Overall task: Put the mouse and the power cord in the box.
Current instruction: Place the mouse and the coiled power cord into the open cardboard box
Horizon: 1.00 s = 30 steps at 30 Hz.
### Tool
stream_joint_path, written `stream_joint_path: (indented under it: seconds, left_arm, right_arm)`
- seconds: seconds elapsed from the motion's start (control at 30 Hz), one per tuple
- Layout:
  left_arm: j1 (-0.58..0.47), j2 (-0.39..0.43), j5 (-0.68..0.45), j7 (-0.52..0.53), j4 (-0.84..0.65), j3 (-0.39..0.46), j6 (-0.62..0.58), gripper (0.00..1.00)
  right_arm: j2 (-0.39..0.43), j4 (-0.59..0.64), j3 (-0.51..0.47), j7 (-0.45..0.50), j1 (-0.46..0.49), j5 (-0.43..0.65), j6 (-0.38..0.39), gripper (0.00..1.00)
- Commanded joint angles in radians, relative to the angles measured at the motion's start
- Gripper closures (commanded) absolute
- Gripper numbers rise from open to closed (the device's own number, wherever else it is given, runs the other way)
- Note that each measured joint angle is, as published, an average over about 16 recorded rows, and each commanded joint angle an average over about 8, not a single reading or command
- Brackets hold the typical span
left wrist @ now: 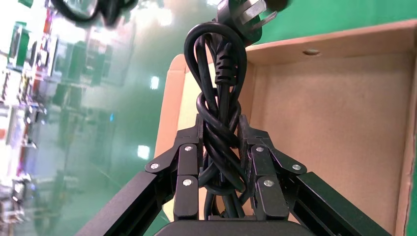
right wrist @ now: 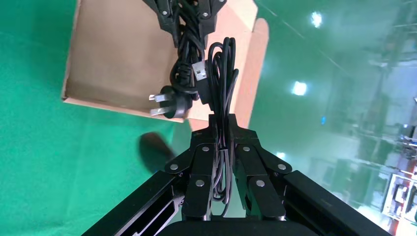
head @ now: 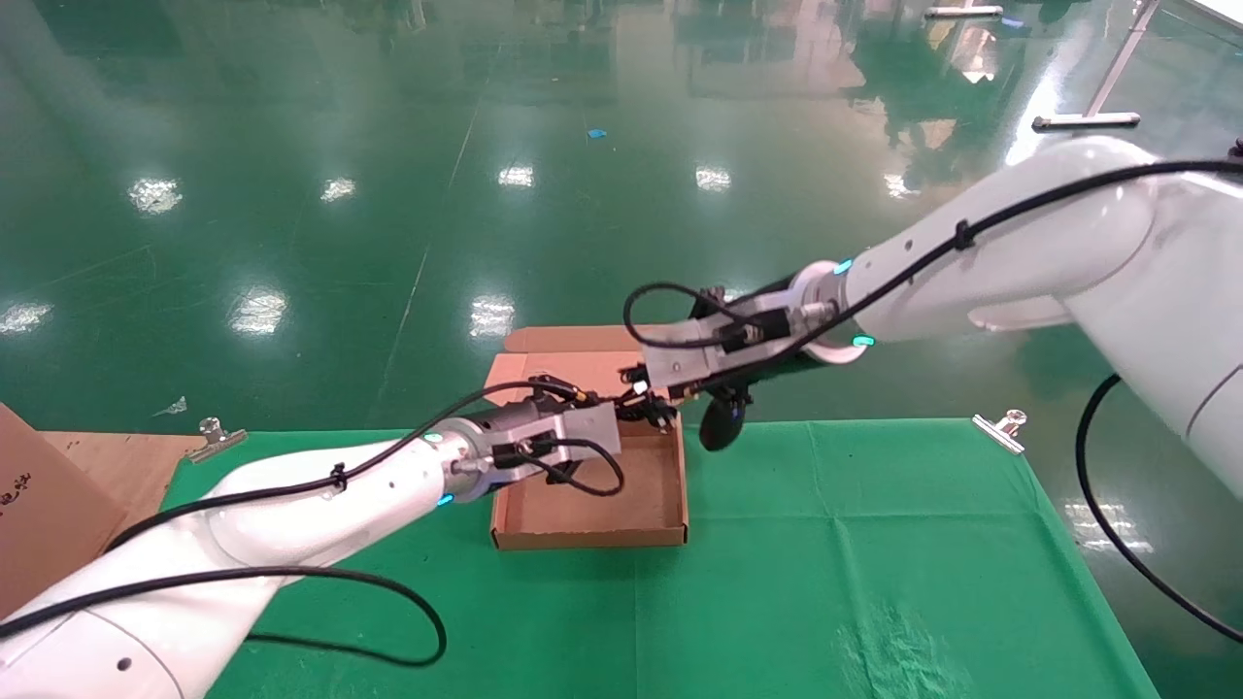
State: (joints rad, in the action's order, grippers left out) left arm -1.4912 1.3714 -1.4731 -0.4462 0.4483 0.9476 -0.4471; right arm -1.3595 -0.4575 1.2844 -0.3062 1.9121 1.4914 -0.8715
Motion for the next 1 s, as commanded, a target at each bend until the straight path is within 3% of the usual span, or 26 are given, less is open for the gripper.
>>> stream_joint_path:
  seconds: [0.03, 0.1, 0.13, 0.73, 1.0]
  left_arm:
    - [0.012, -0.001, 0.015, 0.01, 0.013, 0.035, -0.001, 0.27]
    - [0.014, -0.002, 0.026, 0.012, 0.015, 0.06, 0.002, 0.02]
    - [0.014, -0.002, 0.033, 0.015, 0.014, 0.07, 0.004, 0.0]
    - [-0.019, -0.005, 0.142, 0.025, 0.018, 0.21, 0.033, 0.0]
    - [-0.086, -0.017, 0.241, 0.016, -0.032, 0.189, 0.007, 0.0]
  right_arm:
    - [0.0, 0.007, 0.004, -0.012, -0.007, -0.009, 0.002, 1.0]
    - [-0.001, 0.012, 0.007, -0.02, -0.011, -0.016, 0.008, 1.0]
    - [-0.001, 0.014, 0.009, -0.023, -0.013, -0.02, 0.011, 1.0]
    - [-0.004, 0.006, 0.044, -0.049, -0.029, -0.083, 0.037, 1.0]
    - [-0.01, -0.052, 0.064, -0.038, -0.015, -0.109, 0.071, 1.0]
